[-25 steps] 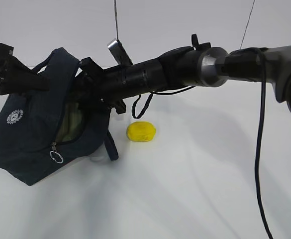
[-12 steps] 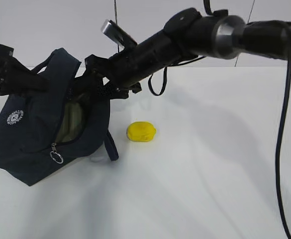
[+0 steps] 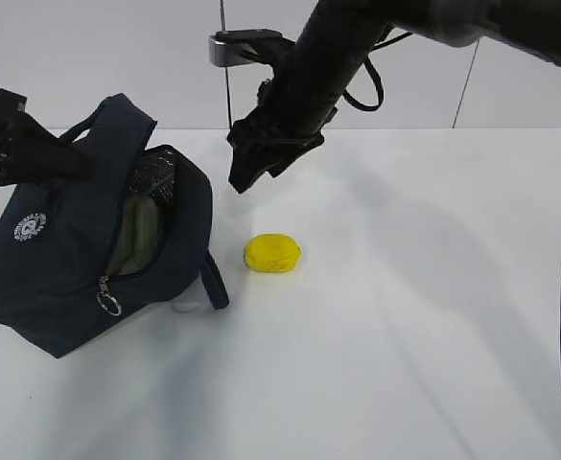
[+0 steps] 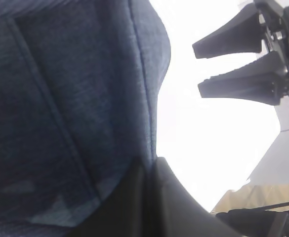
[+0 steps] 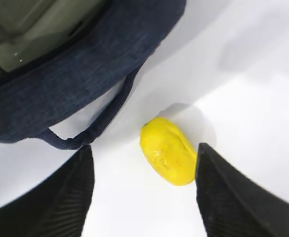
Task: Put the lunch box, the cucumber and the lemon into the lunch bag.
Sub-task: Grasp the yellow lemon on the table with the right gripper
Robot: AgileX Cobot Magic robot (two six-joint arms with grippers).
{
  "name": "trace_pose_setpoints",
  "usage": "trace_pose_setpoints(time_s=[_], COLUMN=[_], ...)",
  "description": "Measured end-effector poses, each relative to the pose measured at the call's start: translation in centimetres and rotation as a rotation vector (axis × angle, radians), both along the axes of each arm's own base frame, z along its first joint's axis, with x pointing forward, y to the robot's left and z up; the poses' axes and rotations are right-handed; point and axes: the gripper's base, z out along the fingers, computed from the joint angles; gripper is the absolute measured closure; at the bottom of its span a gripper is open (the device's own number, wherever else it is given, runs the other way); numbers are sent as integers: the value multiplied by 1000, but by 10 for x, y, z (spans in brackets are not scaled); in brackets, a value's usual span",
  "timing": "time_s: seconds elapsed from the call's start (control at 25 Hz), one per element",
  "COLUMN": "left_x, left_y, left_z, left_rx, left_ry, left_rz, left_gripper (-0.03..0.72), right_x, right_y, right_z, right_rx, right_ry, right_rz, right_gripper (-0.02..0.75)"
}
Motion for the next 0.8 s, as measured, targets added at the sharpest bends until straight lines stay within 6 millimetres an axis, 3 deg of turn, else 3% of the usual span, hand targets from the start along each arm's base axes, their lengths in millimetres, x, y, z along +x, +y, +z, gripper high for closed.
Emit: trace_pose_setpoints(time_s=[0.8], left_x=[-2], left_y=[2], left_z=[-3], left_rx=[45], left_ry=[3], left_rz=[-24], left_gripper=[693], right_x=[0], right_y=[-2], right_z=[-2], right_rx=[-107], right_ry=[-184], right_rz=[316], right_gripper=[259])
